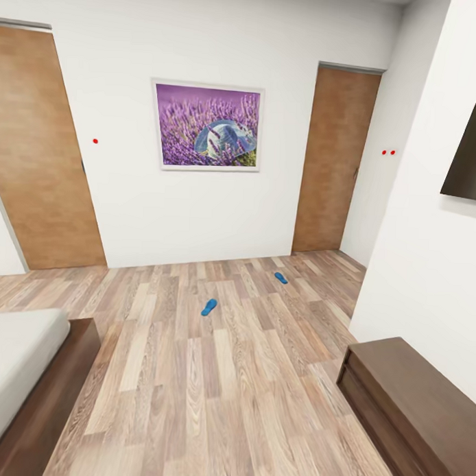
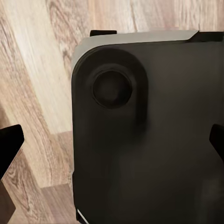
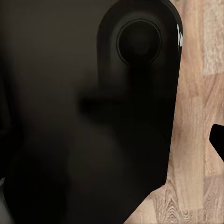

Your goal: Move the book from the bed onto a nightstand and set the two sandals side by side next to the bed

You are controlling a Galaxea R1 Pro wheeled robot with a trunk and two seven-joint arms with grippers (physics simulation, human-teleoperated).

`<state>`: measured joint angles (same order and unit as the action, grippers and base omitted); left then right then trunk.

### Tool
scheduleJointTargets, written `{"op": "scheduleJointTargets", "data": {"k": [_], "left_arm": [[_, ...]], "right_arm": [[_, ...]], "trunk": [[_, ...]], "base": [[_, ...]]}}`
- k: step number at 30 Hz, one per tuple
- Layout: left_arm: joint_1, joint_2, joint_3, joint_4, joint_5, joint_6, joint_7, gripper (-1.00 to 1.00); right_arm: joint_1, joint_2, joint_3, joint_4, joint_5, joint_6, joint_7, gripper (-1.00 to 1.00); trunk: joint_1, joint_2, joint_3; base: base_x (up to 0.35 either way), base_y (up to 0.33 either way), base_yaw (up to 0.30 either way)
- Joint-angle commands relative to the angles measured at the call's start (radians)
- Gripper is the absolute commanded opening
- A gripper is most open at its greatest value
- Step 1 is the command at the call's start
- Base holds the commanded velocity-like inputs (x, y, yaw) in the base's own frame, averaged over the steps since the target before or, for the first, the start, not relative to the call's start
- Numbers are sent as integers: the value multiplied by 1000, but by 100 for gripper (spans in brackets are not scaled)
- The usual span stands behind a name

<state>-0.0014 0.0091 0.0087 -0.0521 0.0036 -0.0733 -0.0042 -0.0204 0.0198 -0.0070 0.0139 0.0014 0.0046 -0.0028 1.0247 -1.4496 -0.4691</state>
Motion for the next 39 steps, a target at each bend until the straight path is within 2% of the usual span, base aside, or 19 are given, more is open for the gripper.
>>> {"op": "scheduleJointTargets", "data": {"k": [1,39], "left_arm": [[0,0,1,0,0,-3,0,100],[0,2,2,-5,0,-3,0,100]], "right_arm": [[-1,0,-1,1,0,0,0,100],[-1,0,-1,1,-3,0,0,100]], "trunk": [[0,0,-1],[0,0,-1]], "base": [[163,96,-83],[173,112,-79]]}}
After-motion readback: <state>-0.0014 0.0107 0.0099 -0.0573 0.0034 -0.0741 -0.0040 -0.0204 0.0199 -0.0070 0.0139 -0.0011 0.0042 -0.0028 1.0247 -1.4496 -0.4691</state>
